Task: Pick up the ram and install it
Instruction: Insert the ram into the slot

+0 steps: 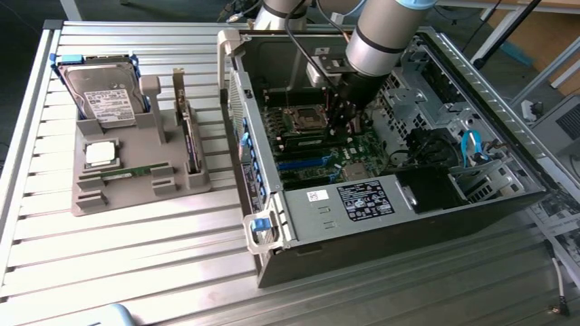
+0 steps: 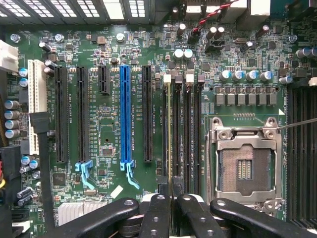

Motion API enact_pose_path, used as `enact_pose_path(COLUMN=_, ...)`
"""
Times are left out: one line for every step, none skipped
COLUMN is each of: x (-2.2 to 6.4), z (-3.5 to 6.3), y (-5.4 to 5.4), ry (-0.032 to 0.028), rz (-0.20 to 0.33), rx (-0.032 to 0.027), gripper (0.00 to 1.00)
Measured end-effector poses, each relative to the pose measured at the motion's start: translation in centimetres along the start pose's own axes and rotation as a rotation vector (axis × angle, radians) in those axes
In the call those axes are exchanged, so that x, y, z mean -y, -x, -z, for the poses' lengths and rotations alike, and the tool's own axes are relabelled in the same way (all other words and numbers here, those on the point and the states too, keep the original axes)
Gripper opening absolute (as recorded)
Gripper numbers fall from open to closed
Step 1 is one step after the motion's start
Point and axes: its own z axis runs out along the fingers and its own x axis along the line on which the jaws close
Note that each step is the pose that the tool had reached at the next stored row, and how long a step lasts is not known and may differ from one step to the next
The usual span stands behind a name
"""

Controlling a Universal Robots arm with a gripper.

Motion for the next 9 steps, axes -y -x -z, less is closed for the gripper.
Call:
enact_pose_path(x=0.0, z=-0.02, y=0.0, ry=0.0, rz=0.0, rx=0.0, gripper=0.12)
enact_pose_path(x=0.0, z=-0.05, y=0.0, ry=-0.0001, rz=0.0, rx=0.0, gripper=0.12)
enact_pose_path(x=0.0, z=-0.07, y=0.0, ry=-0.0001, rz=0.0, rx=0.0, gripper=0.12)
enact_pose_path(x=0.0, z=-0.1, y=0.0, ry=-0.0001, rz=0.0, rx=0.0, gripper=0.12)
enact_pose_path(x=0.01, z=-0.13, y=0.0, ry=-0.0002, rz=0.0, rx=0.0, gripper=0.12)
enact_pose_path(x=0.0, z=-0.16, y=0.0, ry=-0.0002, rz=0.0, rx=0.0, gripper=0.12)
enact_pose_path(x=0.0, z=-0.16, y=-0.01, ry=-0.0002, rz=0.0, rx=-0.0002, gripper=0.12)
enact_pose_path(x=0.0, z=-0.16, y=0.0, ry=-0.0002, rz=0.0, rx=-0.0001, gripper=0.12)
enact_pose_path(x=0.0, z=-0.17, y=0.0, ry=-0.0002, rz=0.0, rx=-0.0001, gripper=0.12)
